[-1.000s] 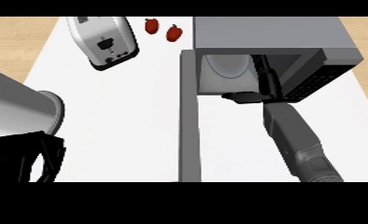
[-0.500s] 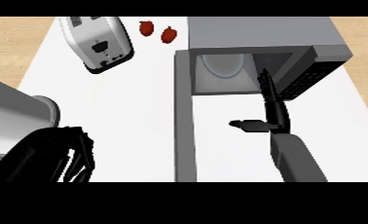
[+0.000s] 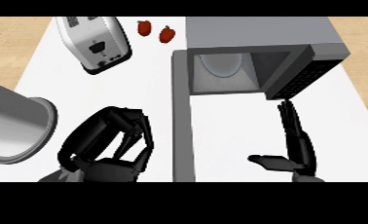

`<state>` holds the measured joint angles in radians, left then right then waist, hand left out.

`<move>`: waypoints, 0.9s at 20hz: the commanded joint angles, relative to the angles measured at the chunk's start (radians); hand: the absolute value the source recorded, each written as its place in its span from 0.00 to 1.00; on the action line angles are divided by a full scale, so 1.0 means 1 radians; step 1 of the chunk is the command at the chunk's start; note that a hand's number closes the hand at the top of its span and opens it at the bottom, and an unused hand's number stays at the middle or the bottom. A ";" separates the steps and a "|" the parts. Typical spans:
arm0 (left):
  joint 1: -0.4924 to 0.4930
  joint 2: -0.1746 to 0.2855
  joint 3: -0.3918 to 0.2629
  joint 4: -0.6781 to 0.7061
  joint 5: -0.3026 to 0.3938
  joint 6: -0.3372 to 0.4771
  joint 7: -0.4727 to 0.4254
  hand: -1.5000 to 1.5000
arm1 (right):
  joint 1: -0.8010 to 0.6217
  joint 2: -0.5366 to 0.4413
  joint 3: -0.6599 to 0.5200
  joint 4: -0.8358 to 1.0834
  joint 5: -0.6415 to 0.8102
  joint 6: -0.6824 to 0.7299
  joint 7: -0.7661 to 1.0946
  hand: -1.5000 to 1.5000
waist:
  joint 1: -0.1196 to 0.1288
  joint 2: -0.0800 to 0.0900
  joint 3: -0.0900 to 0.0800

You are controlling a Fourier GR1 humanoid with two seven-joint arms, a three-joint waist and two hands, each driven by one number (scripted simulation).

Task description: Pick up the milk, place it into the microwave and close the microwave

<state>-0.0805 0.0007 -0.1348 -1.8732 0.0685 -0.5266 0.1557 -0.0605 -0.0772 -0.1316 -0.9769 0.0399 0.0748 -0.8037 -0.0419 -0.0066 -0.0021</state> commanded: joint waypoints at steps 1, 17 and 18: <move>-0.045 -0.001 -0.156 0.131 -0.121 0.058 -0.082 1.00 | 0.148 -0.024 0.027 -0.201 -0.022 0.045 0.048 0.00 | 0.005 0.003 0.000; -0.267 0.000 -0.527 0.865 -0.127 0.642 -0.628 1.00 | 0.434 -0.109 0.059 -0.721 -0.160 0.230 0.137 0.00 | -0.009 0.013 -0.001; -0.317 0.000 -0.575 0.871 -0.079 0.694 -0.593 1.00 | 0.413 -0.165 0.015 -0.721 -0.205 0.278 0.145 0.00 | -0.029 0.016 -0.002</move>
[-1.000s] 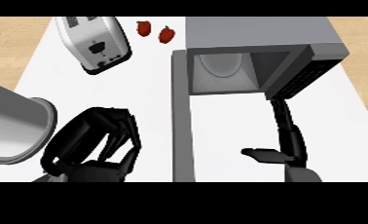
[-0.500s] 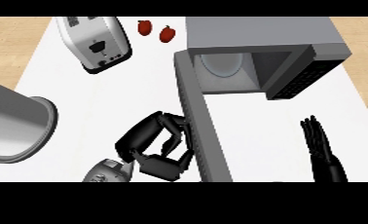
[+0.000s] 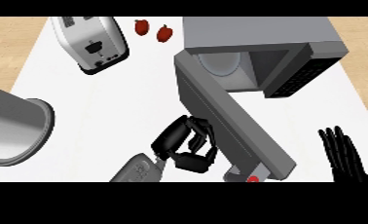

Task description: Pick up the milk, place it into the microwave and close the microwave

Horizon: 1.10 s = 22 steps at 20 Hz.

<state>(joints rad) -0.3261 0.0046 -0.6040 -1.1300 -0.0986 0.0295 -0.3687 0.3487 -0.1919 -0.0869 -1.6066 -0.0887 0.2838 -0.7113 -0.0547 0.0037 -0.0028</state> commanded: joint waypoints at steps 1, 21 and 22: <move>-0.082 -0.004 -0.143 0.169 0.138 0.179 -0.107 1.00 | 0.042 0.019 0.030 -0.116 -0.025 0.017 0.035 0.00 | -0.013 0.005 -0.001; -0.302 -0.004 -0.337 0.159 0.625 0.525 -0.169 1.00 | 0.045 -0.137 0.015 -0.432 -0.175 0.135 0.286 0.00 | -0.131 0.027 -0.005; -0.318 -0.004 -0.321 0.186 0.644 0.537 -0.172 1.00 | 0.038 -0.143 0.005 -0.442 -0.188 0.136 0.293 0.00 | -0.128 0.029 -0.005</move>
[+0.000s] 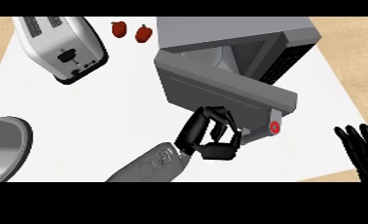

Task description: Pick up the milk, place it into the microwave and close the microwave

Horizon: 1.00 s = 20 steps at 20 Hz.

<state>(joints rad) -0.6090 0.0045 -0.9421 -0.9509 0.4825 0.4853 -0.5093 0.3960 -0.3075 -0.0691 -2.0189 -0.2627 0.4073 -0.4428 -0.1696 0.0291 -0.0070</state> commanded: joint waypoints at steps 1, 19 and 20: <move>-0.047 -0.004 0.026 -0.016 0.100 0.103 0.000 1.00 | -0.019 -0.034 -0.019 -0.044 -0.018 0.008 0.035 0.00 | -0.027 0.005 -0.001; -0.252 -0.005 0.113 0.080 0.354 0.293 0.016 0.00 | -0.223 -0.218 -0.253 -0.077 0.143 -0.085 0.041 1.00 | -0.090 0.040 0.001; -0.258 -0.005 0.116 0.075 0.367 0.297 0.015 0.00 | -0.229 -0.234 -0.263 -0.075 0.149 -0.077 0.036 1.00 | -0.100 0.042 0.001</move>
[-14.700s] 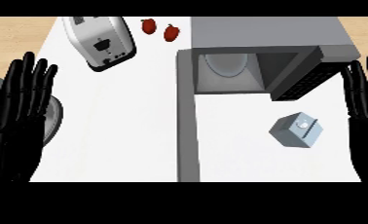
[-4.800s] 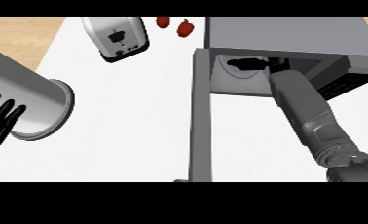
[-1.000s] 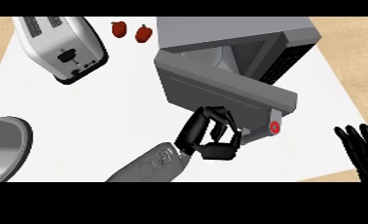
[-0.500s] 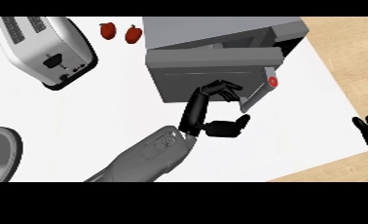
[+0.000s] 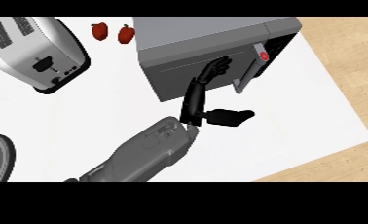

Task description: Pick up the milk, place it into the microwave and close the microwave

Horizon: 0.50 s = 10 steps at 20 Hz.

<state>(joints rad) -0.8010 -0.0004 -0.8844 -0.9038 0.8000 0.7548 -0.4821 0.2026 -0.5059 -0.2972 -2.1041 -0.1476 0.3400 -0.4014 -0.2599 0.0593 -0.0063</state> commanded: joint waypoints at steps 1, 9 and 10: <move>-0.062 0.000 0.055 0.034 0.058 0.028 -0.022 0.00 | -0.050 -0.036 -0.037 0.016 0.030 -0.018 0.004 1.00 | -0.003 0.015 0.000; -0.080 0.000 0.044 0.073 0.119 0.040 -0.066 0.00 | -0.107 -0.071 -0.046 0.043 0.044 -0.020 0.017 1.00 | 0.005 0.024 0.002; -0.094 0.000 0.049 0.068 0.132 0.031 -0.067 0.00 | -0.110 -0.063 -0.034 0.046 0.038 -0.019 0.015 1.00 | 0.002 0.026 0.003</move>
<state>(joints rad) -0.8221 -0.0005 -0.8983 -0.9017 0.8934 0.7712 -0.5470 0.1170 -0.5596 -0.3329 -2.0734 -0.1126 0.3228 -0.3922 -0.2587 0.0750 -0.0044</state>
